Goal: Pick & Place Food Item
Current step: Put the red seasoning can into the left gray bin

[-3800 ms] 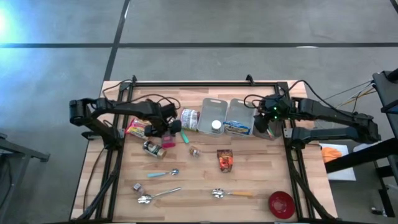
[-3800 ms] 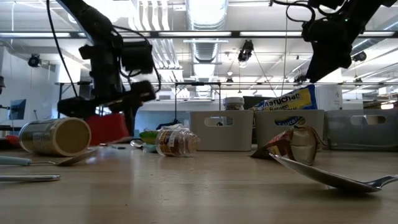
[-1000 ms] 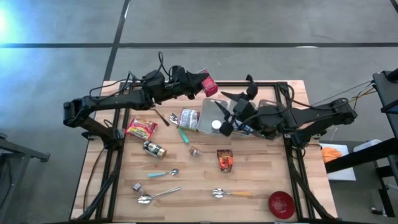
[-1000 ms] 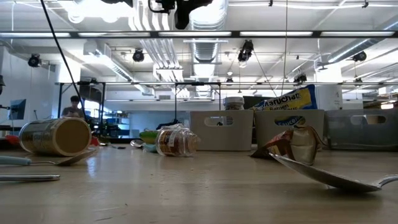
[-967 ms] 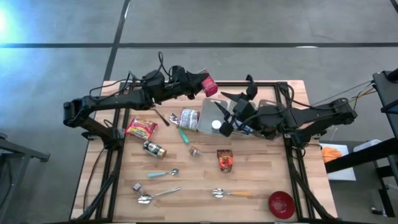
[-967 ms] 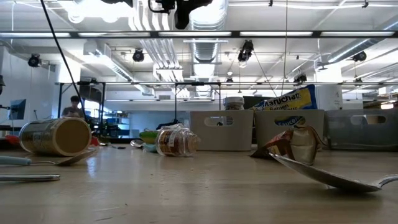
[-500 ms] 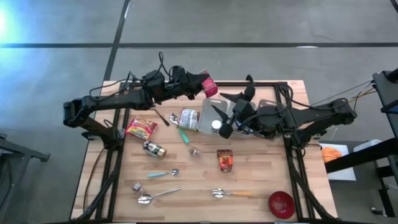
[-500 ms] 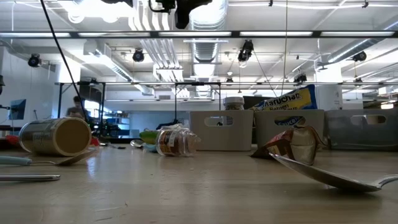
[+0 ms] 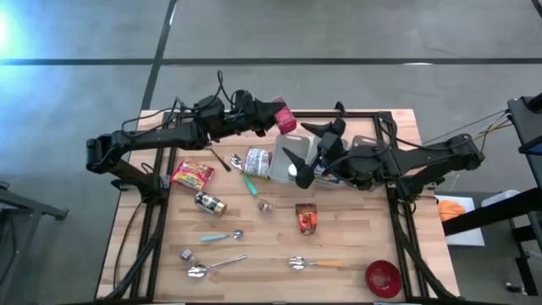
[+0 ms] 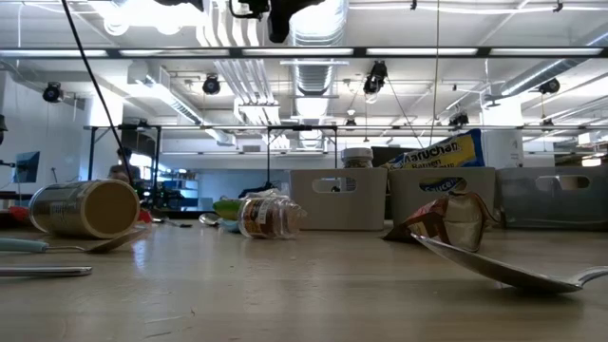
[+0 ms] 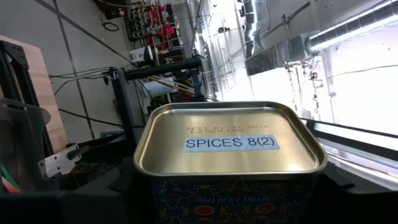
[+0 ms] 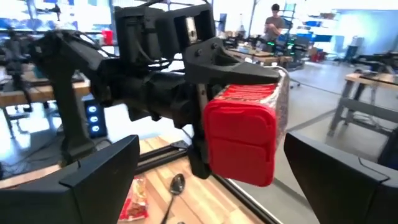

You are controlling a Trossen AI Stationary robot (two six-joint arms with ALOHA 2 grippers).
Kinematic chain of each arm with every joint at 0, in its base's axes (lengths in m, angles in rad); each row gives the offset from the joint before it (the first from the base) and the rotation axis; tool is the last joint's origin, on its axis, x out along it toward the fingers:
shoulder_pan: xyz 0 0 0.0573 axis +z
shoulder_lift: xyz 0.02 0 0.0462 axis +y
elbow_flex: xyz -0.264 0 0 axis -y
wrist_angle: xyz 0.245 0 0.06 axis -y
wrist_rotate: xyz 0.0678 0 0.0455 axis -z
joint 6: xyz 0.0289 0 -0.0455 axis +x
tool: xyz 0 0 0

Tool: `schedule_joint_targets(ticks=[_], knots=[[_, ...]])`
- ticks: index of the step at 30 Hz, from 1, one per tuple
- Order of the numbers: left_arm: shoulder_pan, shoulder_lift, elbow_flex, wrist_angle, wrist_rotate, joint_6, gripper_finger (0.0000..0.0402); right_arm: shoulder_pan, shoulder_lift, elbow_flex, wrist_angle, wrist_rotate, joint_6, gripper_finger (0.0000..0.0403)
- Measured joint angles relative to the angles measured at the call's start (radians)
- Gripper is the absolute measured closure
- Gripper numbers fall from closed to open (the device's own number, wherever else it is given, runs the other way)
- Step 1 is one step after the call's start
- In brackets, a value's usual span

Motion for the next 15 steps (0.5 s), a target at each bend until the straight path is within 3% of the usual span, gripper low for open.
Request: schedule_joint_targets(ticks=[12,15], knots=[[0.0,0.0,0.0,0.001,0.034,-0.024,0.0134,-0.033,0.073,-0.001,0.061,0.028,-0.116,0.0005],[-0.001,0.0,0.0,0.0,0.039,-0.026,0.0134,-0.036,0.086,-0.001,0.12,0.096,-0.165,0.0005]])
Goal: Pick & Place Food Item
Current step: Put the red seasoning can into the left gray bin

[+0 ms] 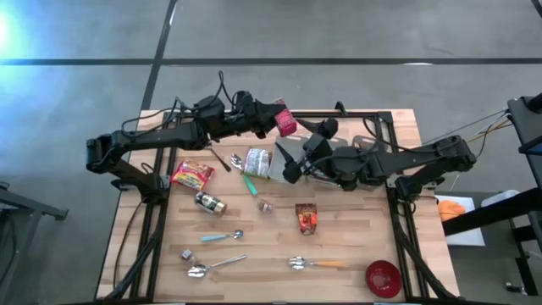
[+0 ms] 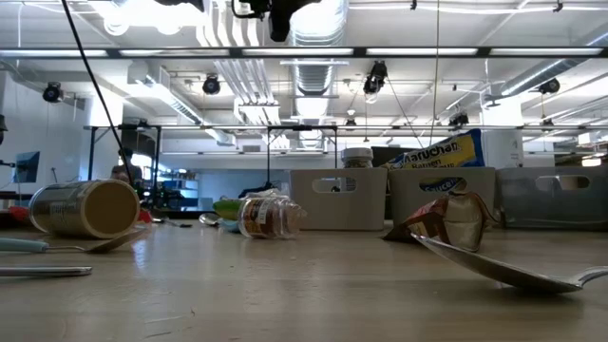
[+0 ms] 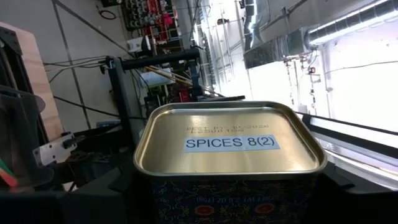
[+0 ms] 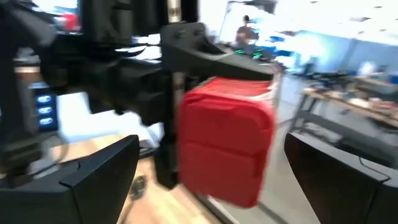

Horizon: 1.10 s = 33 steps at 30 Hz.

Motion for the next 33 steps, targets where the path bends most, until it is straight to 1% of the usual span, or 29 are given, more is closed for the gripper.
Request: schedule_joint_targets(ticks=[3,11,26,29,33], knots=[[0.0,0.0,0.0,0.001,0.002,0.0,0.0134,-0.008,0.002,0.0,0.037,0.025,-0.043,0.0005],[0.0,0.0,0.0,0.0,0.001,0.0,0.0134,-0.041,0.001,0.0,0.041,0.02,-0.042,0.0004],[-0.001,0.0,0.0,-0.011,0.005,-0.001,0.0134,-0.069,0.029,0.0,0.061,0.02,-0.047,0.0005],[0.0,0.0,0.0,-0.01,0.006,-0.001,0.0134,-0.071,0.034,0.0,0.063,0.02,-0.046,0.0015],[0.0,0.0,0.0,-0.009,0.008,-0.001,0.0134,-0.071,0.036,0.0,0.067,0.016,-0.046,0.0054]])
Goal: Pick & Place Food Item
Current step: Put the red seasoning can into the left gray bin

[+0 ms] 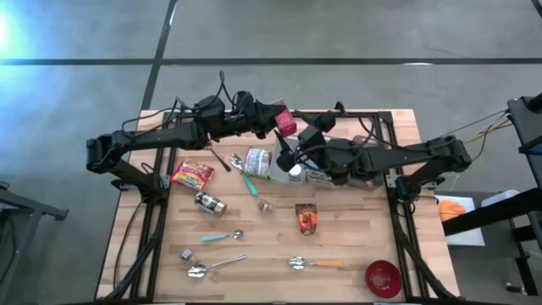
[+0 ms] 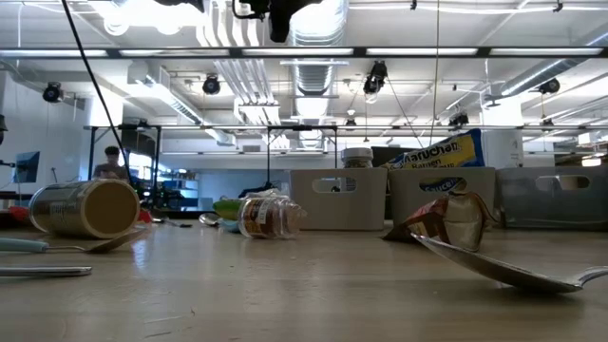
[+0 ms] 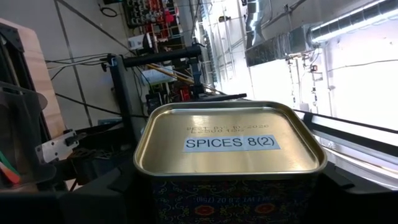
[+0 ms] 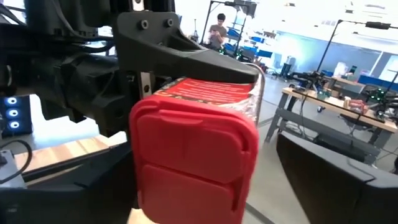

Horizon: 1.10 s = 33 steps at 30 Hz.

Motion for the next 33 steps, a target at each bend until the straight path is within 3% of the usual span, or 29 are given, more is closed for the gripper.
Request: schedule_joint_targets(ticks=[11,16,22,25,29,33], knots=[[0.0,0.001,0.0,0.005,-0.015,0.003,0.0134,-0.003,0.002,0.0,0.007,-0.004,0.003,0.0196],[0.0,0.001,0.0,0.004,-0.01,0.005,0.0121,-0.003,0.002,0.0,0.007,0.001,0.0,0.0197],[-0.001,0.0,0.0,0.0,0.028,0.0,0.0036,-0.005,-0.003,0.005,0.011,0.02,-0.067,0.0197],[0.001,-0.001,0.0,-0.002,0.06,0.0,0.0011,0.002,-0.003,0.021,0.009,0.014,-0.1,0.0197],[0.012,-0.018,0.0,0.004,0.095,0.008,0.0014,0.004,-0.007,0.065,-0.049,-0.025,-0.071,0.0197],[0.031,-0.054,0.0,-0.017,0.118,0.089,0.0027,0.002,-0.016,0.145,-0.233,-0.022,0.031,0.0197]])
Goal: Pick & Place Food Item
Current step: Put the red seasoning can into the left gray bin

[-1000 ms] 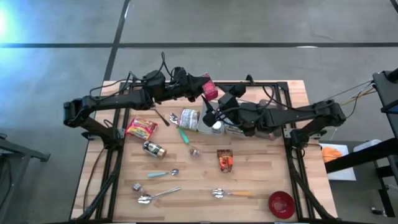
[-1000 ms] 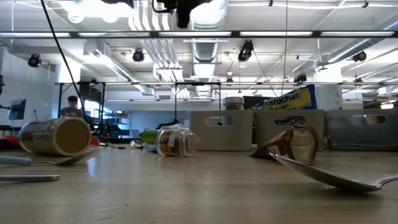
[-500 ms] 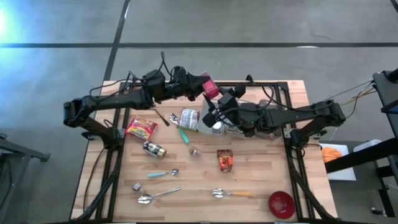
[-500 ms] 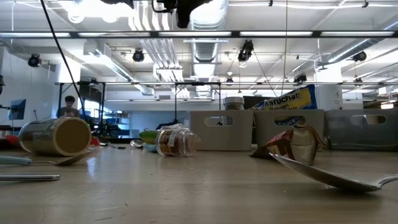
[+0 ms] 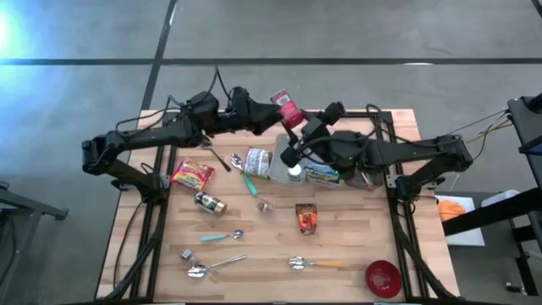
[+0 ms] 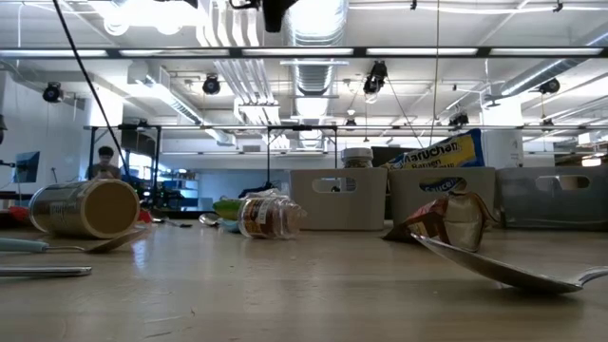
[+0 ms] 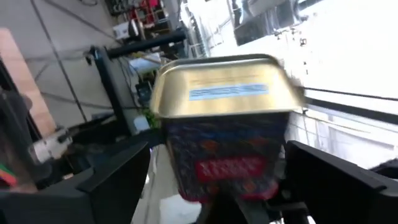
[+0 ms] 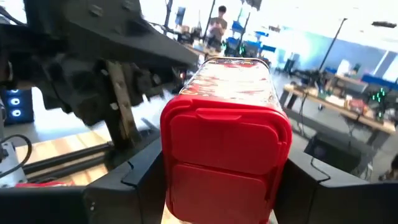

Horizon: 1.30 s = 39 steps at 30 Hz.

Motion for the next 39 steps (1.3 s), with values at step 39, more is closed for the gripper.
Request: schedule_joint_targets(ticks=[39], knots=[[0.022,-0.336,0.0,-1.176,0.006,0.332,0.003,-0.442,0.205,0.401,-1.003,-1.026,0.113,0.0197]])
